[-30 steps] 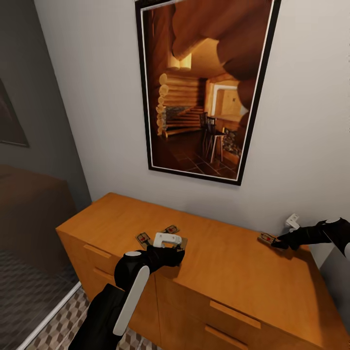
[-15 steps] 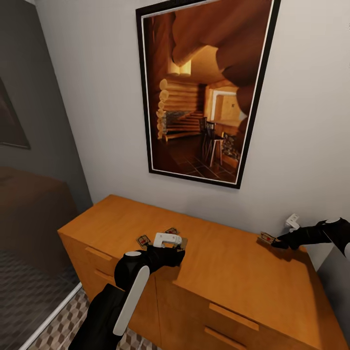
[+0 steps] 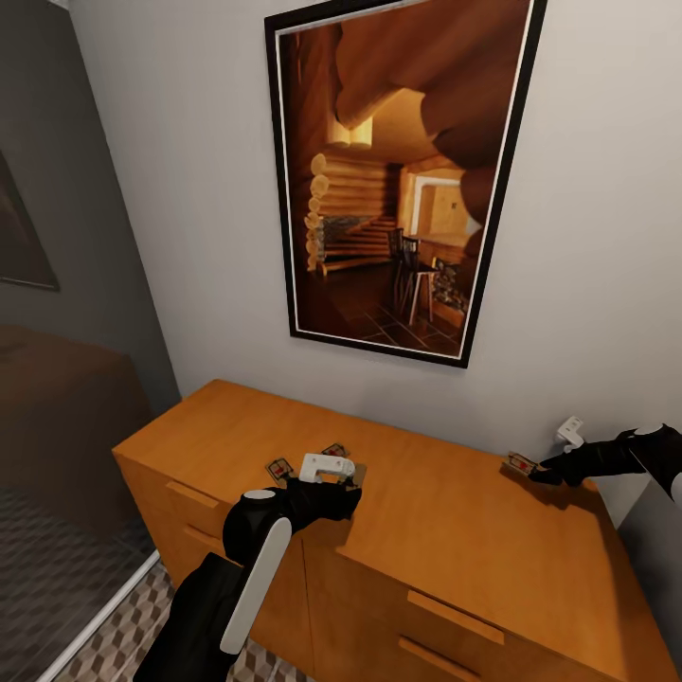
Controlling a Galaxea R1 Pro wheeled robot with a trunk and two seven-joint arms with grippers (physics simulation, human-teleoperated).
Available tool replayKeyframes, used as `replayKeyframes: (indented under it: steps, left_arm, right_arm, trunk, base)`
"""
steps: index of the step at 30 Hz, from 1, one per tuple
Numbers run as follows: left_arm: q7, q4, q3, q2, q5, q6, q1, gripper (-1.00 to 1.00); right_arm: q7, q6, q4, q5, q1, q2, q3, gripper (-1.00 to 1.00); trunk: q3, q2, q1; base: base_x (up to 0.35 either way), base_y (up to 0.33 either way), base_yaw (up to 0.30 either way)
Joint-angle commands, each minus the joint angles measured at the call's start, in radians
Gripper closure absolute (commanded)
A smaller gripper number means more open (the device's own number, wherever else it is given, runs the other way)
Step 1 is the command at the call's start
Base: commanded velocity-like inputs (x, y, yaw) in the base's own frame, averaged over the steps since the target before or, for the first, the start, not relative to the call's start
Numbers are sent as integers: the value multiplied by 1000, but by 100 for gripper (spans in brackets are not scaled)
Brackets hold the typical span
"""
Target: Take the four mousetraps from the cabinet in the bathroom and place them on the bathroom floor. Make sure all four end up on the same floor surface, and ensure that at least two of them are either under or directly next to the same bathroom sink.
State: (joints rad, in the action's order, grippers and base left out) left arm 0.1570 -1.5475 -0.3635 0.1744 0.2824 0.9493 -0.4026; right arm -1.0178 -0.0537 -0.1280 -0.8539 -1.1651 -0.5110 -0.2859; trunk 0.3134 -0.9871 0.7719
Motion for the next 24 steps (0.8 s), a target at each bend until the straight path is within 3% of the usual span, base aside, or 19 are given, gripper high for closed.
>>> replayKeyframes:
  steps: [1,8,24]
  left_arm:
    - [10,-1,-1,0,9,4,-1,100]
    - [10,0,-1,0,9,3,-1,100]
    - [10,0,0,0,7,3,-1,100]
  right_arm:
    - [-7,-10,-1,-4,-1,0,-9,100]
    - [-7,-9,-1,-4,-1,0,-9,100]
    - [-7,-9,6,-5,-1,1,-9,100]
  trunk:
    - [1,-1,0]
    - [1,-1,0]
    - [1,-1,0]
  base:
    - [0,0,0]
    - [-61,52,0]
    - [-230,200,0]
